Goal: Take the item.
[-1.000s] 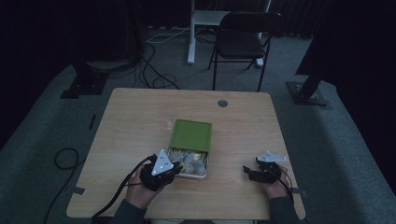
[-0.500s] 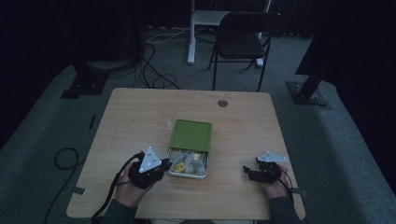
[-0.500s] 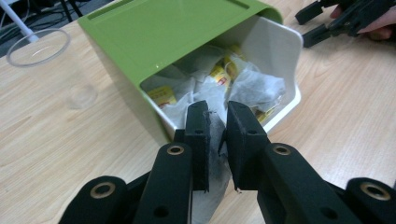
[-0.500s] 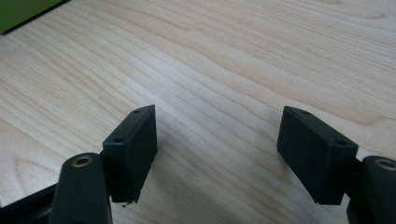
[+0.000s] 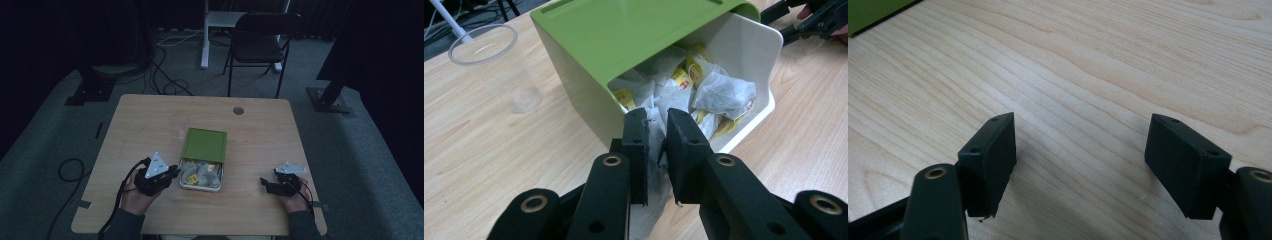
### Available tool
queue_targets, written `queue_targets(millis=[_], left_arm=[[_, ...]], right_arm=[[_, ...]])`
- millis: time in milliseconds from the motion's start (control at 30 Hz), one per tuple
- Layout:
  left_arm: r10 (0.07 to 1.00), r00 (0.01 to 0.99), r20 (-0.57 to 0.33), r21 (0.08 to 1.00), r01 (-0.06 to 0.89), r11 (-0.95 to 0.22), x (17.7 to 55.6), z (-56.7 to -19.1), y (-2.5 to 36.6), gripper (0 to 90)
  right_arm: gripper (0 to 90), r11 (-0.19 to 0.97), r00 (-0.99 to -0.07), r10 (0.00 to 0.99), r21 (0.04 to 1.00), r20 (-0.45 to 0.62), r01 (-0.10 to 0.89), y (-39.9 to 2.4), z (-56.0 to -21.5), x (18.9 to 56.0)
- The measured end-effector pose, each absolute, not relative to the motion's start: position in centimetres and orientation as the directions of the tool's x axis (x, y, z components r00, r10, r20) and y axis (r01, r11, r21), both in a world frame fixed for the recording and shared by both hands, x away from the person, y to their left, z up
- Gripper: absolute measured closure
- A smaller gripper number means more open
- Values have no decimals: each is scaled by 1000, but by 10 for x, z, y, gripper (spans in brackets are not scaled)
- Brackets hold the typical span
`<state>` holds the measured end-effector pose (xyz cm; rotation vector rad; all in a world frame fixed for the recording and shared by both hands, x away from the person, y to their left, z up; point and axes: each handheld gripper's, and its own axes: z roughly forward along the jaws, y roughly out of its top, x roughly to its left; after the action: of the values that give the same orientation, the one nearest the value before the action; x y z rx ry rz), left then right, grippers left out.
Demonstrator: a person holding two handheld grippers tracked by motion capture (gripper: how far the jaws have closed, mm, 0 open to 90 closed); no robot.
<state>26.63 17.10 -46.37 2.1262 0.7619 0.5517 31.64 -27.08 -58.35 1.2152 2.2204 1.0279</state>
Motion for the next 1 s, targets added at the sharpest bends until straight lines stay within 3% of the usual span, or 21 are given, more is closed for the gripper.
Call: queue_targets(millis=[1000], left_arm=[[692, 716, 91, 833, 326, -447, 299, -435, 195, 802]], right_arm=[[282, 350, -538, 843, 763, -3, 543, -271, -583, 316]])
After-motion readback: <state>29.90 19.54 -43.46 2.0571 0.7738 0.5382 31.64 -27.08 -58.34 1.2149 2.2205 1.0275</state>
